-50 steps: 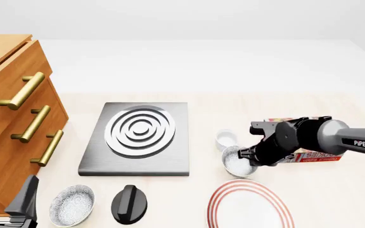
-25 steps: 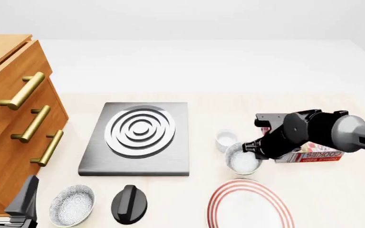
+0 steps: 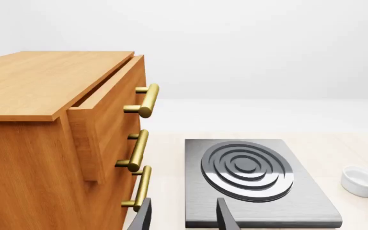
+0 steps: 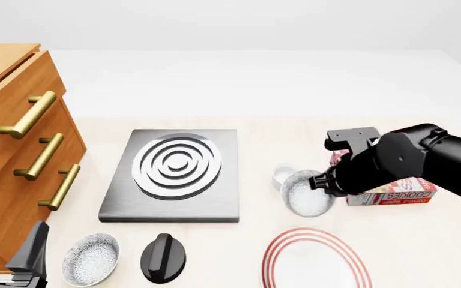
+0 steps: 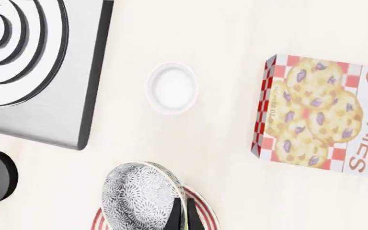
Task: Pick the akita bowl between the plate and the ramekin and place it on the plate.
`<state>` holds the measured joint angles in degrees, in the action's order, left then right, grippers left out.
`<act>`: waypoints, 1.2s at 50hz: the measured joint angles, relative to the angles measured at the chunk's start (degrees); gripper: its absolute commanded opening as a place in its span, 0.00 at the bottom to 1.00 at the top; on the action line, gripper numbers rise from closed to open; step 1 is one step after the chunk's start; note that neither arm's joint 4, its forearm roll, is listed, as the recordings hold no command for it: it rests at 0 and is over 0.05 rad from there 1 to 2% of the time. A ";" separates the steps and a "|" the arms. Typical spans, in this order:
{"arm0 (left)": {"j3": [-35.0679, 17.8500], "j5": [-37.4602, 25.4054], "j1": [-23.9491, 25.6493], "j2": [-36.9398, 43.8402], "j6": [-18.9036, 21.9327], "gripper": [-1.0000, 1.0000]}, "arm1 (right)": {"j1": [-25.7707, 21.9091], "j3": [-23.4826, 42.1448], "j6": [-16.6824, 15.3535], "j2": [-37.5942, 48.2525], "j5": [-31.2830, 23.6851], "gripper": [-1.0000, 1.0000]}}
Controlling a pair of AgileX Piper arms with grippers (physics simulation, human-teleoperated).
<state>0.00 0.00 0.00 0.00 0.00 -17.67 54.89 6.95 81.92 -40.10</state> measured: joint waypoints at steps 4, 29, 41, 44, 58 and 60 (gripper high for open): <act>0.00 0.00 0.00 0.00 0.00 1.00 | -0.29 -1.41 -0.92 -2.32 -0.80 0.00; 0.00 0.00 0.00 0.00 0.00 1.00 | -1.48 -14.56 -2.57 -17.37 -2.90 0.00; 0.00 0.00 0.00 0.00 0.00 1.00 | -3.90 -21.26 -0.16 -19.09 0.77 0.00; 0.00 0.00 0.00 0.00 0.00 1.00 | -4.33 -22.27 0.23 -18.61 1.97 0.00; 0.00 0.00 0.00 0.00 0.00 1.00 | -6.06 -26.58 2.14 -13.30 9.31 0.00; 0.00 0.00 0.00 0.00 0.00 1.00 | -6.18 -27.02 2.35 -12.57 10.20 0.00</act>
<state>0.00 0.00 0.00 0.00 0.00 -23.85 27.87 9.30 69.35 -29.90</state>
